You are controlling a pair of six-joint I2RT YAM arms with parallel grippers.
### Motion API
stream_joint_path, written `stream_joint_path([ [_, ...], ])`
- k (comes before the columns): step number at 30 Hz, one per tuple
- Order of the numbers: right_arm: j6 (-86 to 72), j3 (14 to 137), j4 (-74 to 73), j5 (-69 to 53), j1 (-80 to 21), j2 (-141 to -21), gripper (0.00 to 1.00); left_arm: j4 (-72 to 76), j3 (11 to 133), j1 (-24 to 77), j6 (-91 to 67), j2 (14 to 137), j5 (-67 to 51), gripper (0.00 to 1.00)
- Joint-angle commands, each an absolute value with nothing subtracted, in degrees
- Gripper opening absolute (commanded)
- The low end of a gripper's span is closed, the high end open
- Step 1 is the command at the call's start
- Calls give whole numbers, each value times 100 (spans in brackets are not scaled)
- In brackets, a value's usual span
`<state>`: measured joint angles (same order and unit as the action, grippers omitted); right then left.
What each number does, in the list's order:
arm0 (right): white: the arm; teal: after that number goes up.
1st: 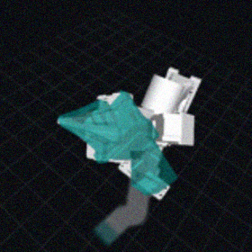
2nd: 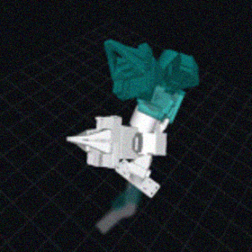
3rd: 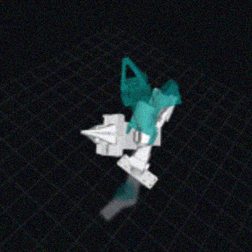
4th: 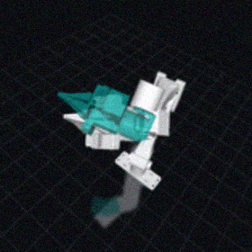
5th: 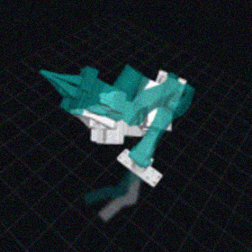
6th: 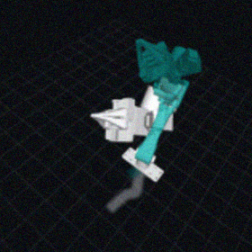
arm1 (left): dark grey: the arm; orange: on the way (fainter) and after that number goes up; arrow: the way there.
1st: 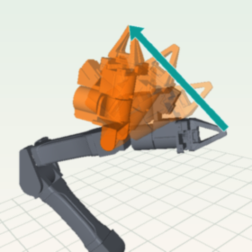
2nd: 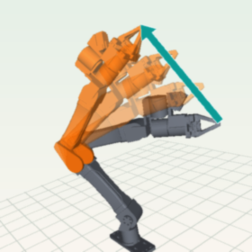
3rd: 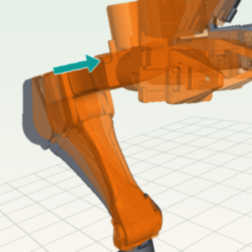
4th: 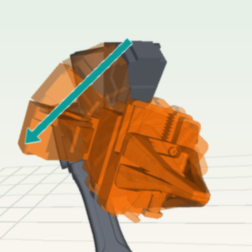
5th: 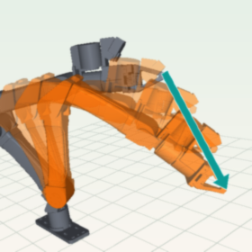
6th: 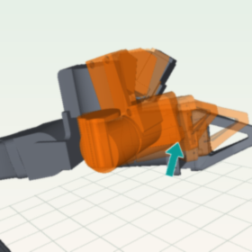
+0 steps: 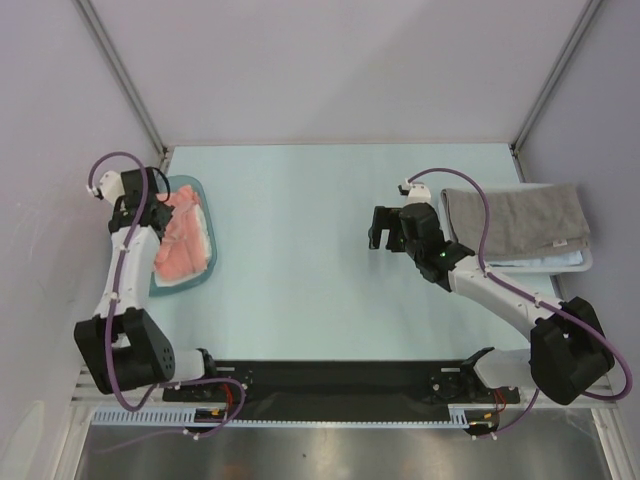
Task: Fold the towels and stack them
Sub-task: Grab crumpled towel, then move the towel to the center of the board
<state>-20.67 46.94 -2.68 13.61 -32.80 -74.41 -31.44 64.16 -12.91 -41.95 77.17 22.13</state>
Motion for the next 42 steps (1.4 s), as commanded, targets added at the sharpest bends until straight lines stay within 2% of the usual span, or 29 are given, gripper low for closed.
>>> stream_joint_path([
  [1,-2127,4693,-70,1292,-3278,-7304,100,-3252,6890,-1327,-3920,7252,2189,0],
  [3,-2118,4676,-62,1292,-3270,-7312,100,-3156,7066,-1310,-3728,7172,2040,0],
  [6,-2118,4650,-62,1248,-3278,-7313,100,-2542,7434,-1222,-3253,6935,1162,0],
  [12,-2092,4579,211,1266,-3278,-7304,100,-2839,8997,-45,-2514,7084,1485,0],
  [18,-2092,4526,281,1380,-3270,-7242,100,-3067,9947,1431,-2101,7145,1705,0],
  [25,-2074,4377,396,1626,-3278,-7102,100,-2980,10187,3144,-1916,7093,1916,0],
  [28,-2065,4298,483,1731,-3269,-7014,100,-2848,9898,3453,-2125,6979,1803,0],
  [32,-2092,4202,562,1916,-3261,-6935,100,-2804,9081,3271,-2548,6864,2092,0],
  [34,-2083,4184,589,1942,-3261,-6952,100,-2673,8370,2545,-3116,6873,1246,0],
  [36,-2083,4184,624,1960,-3261,-7048,100,-2061,7473,2146,-3339,7013,688,20],
  [37,-2083,4184,650,1943,-3261,-7110,100,-1883,7262,1910,-3392,7188,233,25],
  [42,-2083,4210,747,1724,-3261,-7549,100,-1434,6759,1609,-3472,8252,-246,35],
])
